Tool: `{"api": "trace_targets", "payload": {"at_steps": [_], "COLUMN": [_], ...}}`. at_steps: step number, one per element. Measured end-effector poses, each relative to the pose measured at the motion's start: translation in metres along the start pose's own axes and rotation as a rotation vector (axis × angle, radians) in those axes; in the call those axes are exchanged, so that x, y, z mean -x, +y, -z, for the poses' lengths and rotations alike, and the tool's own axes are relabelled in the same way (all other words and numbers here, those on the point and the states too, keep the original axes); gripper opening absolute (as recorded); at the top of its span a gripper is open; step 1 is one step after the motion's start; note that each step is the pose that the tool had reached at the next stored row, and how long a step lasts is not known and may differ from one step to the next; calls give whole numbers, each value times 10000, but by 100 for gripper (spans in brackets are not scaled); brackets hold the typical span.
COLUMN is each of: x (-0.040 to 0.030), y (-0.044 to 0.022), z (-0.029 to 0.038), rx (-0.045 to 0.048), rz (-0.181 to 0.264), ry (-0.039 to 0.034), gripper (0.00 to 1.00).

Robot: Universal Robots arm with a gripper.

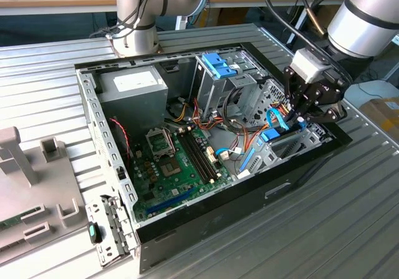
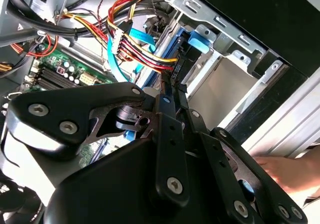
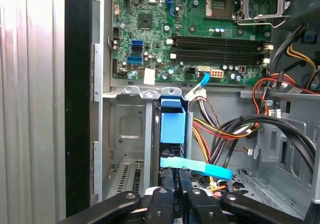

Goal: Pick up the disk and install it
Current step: 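Insert the first disk wire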

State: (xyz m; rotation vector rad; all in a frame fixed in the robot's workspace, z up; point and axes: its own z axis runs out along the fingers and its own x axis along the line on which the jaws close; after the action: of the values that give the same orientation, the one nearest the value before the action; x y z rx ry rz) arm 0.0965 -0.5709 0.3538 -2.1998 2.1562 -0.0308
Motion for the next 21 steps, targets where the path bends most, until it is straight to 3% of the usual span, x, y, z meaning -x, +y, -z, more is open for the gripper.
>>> {"api": "trace_targets", "payload": {"at_steps": [5,9,10,18,20,21], "x": [0,38,46,97,100,101], "y": [1,8,9,9,9,9], "z": [-5,-16,-26,-28,-28,-29], "rx": [-16,-17,-18,-20,-20,-21], "rz": [-527,-595,-593,-587,-586,-587], "ry": [28,34,140,243,369,383], "gripper": [16,16,16,16,16,16]}}
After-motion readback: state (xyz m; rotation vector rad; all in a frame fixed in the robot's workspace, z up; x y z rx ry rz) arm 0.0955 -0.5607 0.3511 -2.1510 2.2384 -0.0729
